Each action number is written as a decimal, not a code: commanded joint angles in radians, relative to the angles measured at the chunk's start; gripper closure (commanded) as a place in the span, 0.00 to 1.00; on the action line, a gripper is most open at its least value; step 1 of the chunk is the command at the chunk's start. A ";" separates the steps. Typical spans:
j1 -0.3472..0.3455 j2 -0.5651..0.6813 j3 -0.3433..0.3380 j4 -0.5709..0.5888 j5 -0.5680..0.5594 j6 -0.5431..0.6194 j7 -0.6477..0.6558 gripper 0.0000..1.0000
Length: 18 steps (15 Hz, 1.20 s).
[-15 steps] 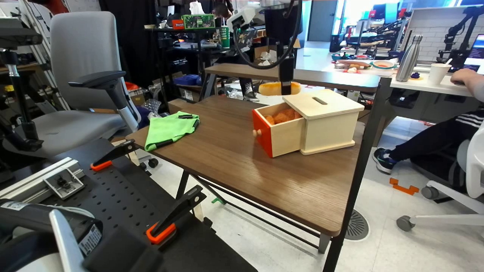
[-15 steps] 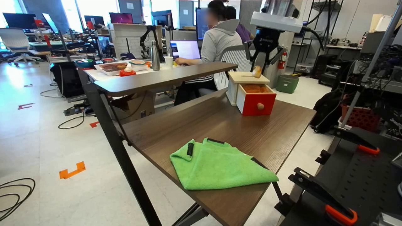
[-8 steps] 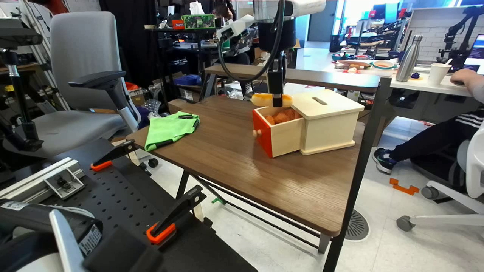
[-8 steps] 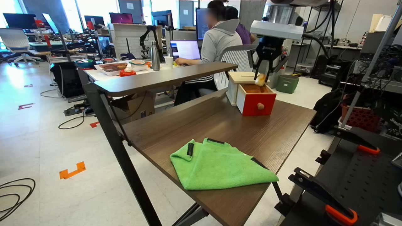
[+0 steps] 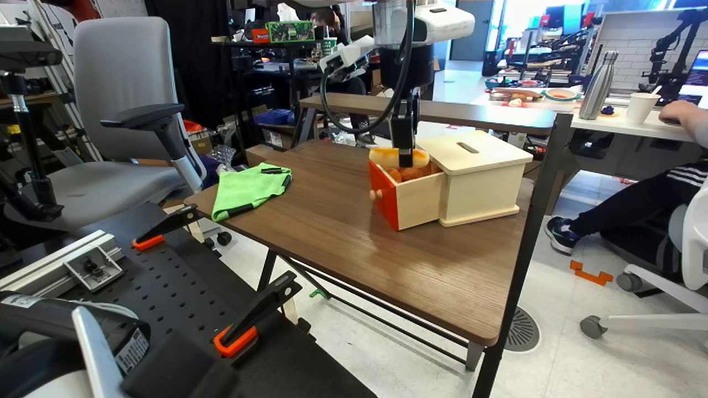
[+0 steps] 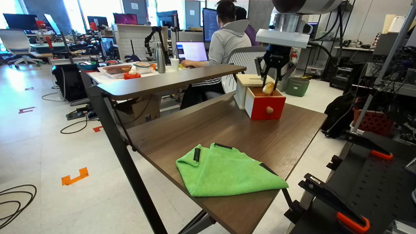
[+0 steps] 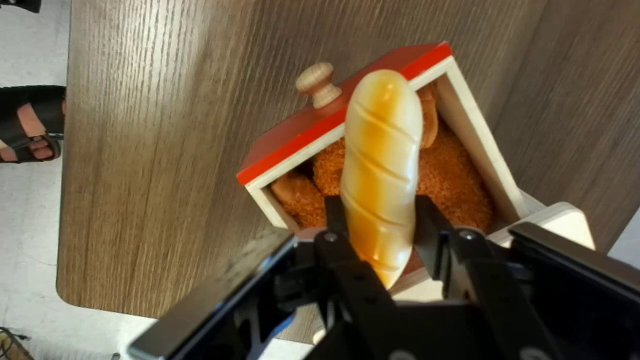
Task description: Pick the object and put it in the drawer
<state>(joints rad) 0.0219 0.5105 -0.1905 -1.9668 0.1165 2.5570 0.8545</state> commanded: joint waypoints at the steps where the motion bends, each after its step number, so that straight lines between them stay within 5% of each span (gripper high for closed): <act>1: 0.003 0.030 -0.006 0.046 -0.008 -0.019 0.024 0.88; 3: 0.005 0.038 -0.008 0.055 -0.010 -0.022 0.030 0.88; 4: 0.006 0.039 -0.009 0.057 -0.010 -0.024 0.034 0.38; 5: 0.006 0.040 -0.011 0.058 -0.012 -0.026 0.037 0.37; 10: 0.005 0.034 -0.011 0.053 -0.013 -0.024 0.035 0.01; 18: 0.003 -0.105 0.027 -0.051 -0.009 -0.126 -0.042 0.00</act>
<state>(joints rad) 0.0234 0.5188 -0.1863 -1.9378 0.1162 2.4918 0.8607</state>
